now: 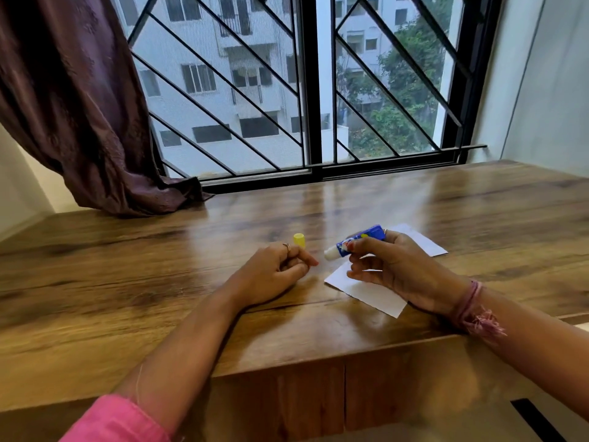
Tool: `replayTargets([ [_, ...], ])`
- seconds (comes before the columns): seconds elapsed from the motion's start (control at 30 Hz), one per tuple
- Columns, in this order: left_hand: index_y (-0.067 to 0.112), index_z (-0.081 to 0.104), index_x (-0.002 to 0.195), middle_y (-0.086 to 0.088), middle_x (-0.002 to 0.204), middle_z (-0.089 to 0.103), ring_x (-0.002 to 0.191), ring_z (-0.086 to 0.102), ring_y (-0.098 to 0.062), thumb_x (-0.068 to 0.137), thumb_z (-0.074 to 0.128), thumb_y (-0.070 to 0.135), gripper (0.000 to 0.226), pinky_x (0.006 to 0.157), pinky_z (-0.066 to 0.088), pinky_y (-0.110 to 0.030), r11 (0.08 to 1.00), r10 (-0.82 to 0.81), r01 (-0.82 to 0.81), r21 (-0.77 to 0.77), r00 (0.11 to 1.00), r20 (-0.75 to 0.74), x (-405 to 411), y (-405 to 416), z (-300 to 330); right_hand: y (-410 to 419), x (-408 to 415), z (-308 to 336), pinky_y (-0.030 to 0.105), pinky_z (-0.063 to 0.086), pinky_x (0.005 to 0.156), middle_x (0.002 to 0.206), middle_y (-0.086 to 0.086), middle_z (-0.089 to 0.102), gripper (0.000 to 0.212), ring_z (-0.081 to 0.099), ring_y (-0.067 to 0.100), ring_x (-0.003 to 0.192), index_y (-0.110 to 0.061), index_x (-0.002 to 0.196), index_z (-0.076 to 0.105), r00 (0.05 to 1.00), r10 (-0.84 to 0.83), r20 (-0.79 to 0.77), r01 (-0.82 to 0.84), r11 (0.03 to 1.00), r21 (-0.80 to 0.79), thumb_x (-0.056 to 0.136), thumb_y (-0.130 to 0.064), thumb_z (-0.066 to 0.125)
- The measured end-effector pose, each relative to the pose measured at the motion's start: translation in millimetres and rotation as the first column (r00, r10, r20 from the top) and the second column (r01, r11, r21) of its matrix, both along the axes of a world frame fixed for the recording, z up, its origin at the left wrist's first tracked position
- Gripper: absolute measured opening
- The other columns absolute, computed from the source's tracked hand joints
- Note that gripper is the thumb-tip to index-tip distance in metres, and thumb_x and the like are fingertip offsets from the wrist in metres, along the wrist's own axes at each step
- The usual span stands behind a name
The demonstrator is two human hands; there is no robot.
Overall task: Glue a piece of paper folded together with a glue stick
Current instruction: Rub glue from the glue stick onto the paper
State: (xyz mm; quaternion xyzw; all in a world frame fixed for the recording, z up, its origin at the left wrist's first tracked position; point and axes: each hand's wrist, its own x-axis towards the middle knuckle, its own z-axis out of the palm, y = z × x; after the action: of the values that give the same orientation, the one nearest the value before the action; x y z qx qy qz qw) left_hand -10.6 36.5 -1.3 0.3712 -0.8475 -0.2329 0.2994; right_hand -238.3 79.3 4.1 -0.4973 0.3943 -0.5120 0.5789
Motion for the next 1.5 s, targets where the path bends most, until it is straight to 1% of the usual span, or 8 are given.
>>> replayTargets([
  [0.27,0.019,0.073,0.096,0.015,0.053,0.048,0.05,0.041,-0.002,0.087,0.061,0.007,0.019,0.053,0.035,-0.017,0.989,-0.128,0.125,0.085,0.991,0.037,4,0,3,11,-13,9,0.035,0.059,0.072,0.085,0.022,0.057,0.02,0.057,0.018,0.063,-0.005,0.086,0.068,0.968,0.206,-0.145,-0.207,0.978,0.005,0.069,-0.016,0.069],
  [0.43,0.02,0.074,0.093,0.015,0.05,0.043,0.049,0.037,-0.005,0.087,0.06,0.006,0.021,0.052,0.032,-0.019,0.969,-0.196,0.191,0.155,0.98,0.018,9,-1,4,3,-15,14,0.027,0.051,0.05,0.058,0.003,0.06,0.007,0.054,0.014,0.051,-0.008,0.081,0.067,0.948,0.022,-0.319,-0.082,0.981,-0.176,0.081,-0.014,0.069],
  [0.57,0.022,0.073,0.096,0.016,0.051,0.049,0.048,0.043,-0.001,0.087,0.063,0.012,0.016,0.052,0.036,-0.015,0.964,-0.219,0.205,0.168,0.973,0.075,11,2,5,1,-7,-1,0.021,0.037,0.035,0.047,0.001,0.053,0.023,0.044,0.015,0.035,0.0,0.078,0.058,0.921,-0.106,-0.376,-0.003,0.96,-0.28,0.078,-0.021,0.064],
  [0.77,0.033,0.07,0.103,0.013,0.056,0.05,0.051,0.045,-0.001,0.09,0.061,0.024,0.017,0.051,0.036,-0.015,0.982,-0.157,0.128,0.141,0.963,0.22,12,10,12,2,-1,-9,0.023,0.037,0.036,0.045,-0.001,0.054,0.025,0.047,0.015,0.036,-0.002,0.08,0.055,0.847,-0.113,-0.519,-0.057,0.952,-0.3,0.075,-0.025,0.065],
  [0.93,0.044,0.061,0.117,0.025,0.064,0.054,0.063,0.053,0.01,0.095,0.052,0.029,0.028,0.055,0.036,-0.007,0.995,-0.005,0.047,-0.094,0.916,0.401,18,38,9,4,-3,-8,0.021,0.038,0.039,0.046,-0.001,0.055,0.016,0.046,0.013,0.036,0.0,0.081,0.056,0.848,-0.104,-0.52,-0.072,0.949,-0.308,0.084,-0.014,0.063],
  [1.1,0.043,0.062,0.118,0.015,0.073,0.064,0.062,0.056,-0.002,0.092,0.046,0.038,0.031,0.055,0.038,-0.01,0.978,0.011,0.059,-0.198,0.942,0.336,33,75,-1,5,-1,-8,0.017,0.037,0.041,0.045,-0.001,0.053,0.02,0.045,0.01,0.036,0.003,0.08,0.057,0.841,-0.102,-0.531,-0.091,0.942,-0.324,0.083,-0.017,0.063],
  [1.37,0.045,0.056,0.125,0.026,0.054,0.041,0.051,0.041,0.016,0.089,0.049,0.034,0.039,0.053,0.026,-0.005,0.968,-0.063,0.152,-0.202,0.919,0.389,28,83,3,10,2,-5,0.012,0.037,0.046,0.046,-0.008,0.057,0.015,0.048,0.002,0.04,0.0,0.08,0.059,0.779,-0.135,-0.612,-0.129,0.921,-0.367,0.083,-0.014,0.065],
  [1.5,0.047,0.054,0.126,0.028,0.055,0.044,0.055,0.042,0.016,0.087,0.045,0.04,0.04,0.054,0.027,-0.006,0.967,-0.063,0.152,-0.202,0.919,0.388,27,82,2,14,2,-3,0.014,0.038,0.048,0.049,-0.007,0.057,0.014,0.049,0.002,0.044,-0.005,0.08,0.06,0.755,-0.15,-0.639,-0.142,0.913,-0.382,0.082,-0.017,0.068],
])
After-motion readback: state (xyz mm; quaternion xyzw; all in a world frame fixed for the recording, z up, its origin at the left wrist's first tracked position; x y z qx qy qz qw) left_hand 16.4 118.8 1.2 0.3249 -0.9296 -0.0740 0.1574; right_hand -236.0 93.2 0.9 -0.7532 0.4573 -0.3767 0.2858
